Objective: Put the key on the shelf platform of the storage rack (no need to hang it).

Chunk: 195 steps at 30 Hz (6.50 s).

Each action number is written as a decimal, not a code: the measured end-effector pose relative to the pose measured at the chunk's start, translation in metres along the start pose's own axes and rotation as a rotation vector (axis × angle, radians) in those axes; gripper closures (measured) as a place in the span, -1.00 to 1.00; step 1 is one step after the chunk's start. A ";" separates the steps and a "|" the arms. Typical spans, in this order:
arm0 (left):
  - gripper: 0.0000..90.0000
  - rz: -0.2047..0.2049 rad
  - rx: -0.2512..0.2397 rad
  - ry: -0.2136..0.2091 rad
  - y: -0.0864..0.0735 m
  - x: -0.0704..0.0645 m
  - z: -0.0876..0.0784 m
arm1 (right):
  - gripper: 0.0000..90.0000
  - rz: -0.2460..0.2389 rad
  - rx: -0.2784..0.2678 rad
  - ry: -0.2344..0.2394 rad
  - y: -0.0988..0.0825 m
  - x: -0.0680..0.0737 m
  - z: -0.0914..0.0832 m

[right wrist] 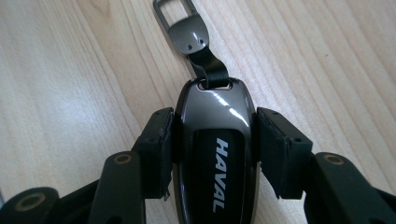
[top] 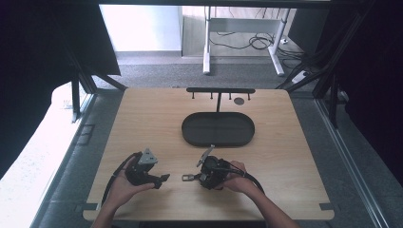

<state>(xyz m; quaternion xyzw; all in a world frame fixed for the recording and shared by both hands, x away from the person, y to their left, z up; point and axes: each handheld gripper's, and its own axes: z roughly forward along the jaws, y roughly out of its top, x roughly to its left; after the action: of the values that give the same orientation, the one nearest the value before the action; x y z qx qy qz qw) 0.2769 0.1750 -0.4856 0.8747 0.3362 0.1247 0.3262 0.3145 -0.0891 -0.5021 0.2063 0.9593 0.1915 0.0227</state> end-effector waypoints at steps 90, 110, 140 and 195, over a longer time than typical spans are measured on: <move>-0.48 0.005 -0.009 0.003 0.001 0.001 -0.003 | 0.09 -0.022 -0.174 -0.047 0.065 -0.055 -0.093; -0.48 0.005 -0.008 -0.001 0.001 0.001 -0.002 | 0.09 0.016 -0.166 -0.054 0.078 -0.083 -0.082; -0.48 0.007 -0.007 -0.002 0.001 0.000 -0.002 | 0.09 0.073 -0.162 -0.085 0.085 -0.123 -0.063; -0.48 0.006 -0.006 -0.007 0.001 0.001 -0.001 | 0.09 0.140 -0.094 -0.108 0.080 -0.158 -0.003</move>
<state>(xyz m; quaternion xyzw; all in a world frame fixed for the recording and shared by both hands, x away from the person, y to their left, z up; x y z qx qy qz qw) 0.2772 0.1759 -0.4841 0.8751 0.3322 0.1235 0.3296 0.4897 -0.0869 -0.4754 0.2817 0.9298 0.2262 0.0704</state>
